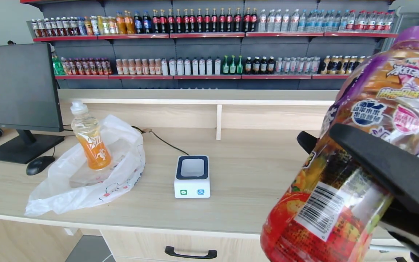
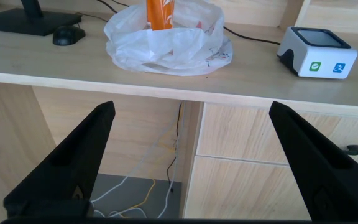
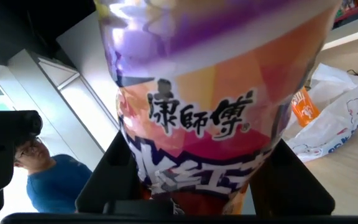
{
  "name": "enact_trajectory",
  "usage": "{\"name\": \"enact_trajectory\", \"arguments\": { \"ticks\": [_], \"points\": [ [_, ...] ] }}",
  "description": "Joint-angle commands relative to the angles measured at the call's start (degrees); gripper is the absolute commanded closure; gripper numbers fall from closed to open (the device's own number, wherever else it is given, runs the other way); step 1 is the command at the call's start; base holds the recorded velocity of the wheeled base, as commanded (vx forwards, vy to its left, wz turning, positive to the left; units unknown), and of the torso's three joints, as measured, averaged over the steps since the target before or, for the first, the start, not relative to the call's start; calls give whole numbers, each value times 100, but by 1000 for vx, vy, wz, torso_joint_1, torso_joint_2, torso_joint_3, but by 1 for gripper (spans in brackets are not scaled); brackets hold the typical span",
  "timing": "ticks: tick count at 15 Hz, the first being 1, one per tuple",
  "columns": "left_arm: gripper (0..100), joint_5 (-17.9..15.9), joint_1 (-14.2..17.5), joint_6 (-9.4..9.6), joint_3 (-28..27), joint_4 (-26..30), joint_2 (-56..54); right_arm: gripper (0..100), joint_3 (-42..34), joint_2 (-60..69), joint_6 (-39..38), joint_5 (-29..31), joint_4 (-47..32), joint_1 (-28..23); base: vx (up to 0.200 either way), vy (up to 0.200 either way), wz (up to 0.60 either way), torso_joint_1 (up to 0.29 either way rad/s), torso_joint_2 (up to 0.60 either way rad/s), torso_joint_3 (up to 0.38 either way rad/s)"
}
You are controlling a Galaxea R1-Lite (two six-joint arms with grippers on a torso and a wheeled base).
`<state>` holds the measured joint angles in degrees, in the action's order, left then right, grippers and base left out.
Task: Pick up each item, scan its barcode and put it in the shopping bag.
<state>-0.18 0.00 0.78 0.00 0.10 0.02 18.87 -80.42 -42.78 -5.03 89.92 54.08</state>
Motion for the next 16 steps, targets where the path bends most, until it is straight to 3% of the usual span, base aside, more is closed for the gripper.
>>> {"name": "enact_trajectory", "arguments": {
  "ticks": [1, 8, 11, 12, 16],
  "points": [
    [0, 1, 0, 1, 0, -1, -2, 100, -182, -132, 243, -6, 8, 6, 0, 0, 0, 0, 0, 0],
    [0, 1, 0, 1, 0, -1, -2, 100, -639, -782, 1869, 46, 8, -29, 0, 0, 0, 0, 0, 0],
    [0, 1, 0, 1, 0, -1, -2, 100, -1114, -879, 2713, 108, 8, -442, 0, 0, 0, 0, 0, 0],
    [0, 1, 0, 1, 0, -1, -2, 100, -1289, -879, 3030, 108, 8, -644, 0, 0, 0, 0, 0, 0],
    [0, 1, 0, 10, 0, -1, -2, 100, -1289, -870, 3873, 547, 8, -2332, 0, 0, 0, 0, 0, 0]
  ]
}}
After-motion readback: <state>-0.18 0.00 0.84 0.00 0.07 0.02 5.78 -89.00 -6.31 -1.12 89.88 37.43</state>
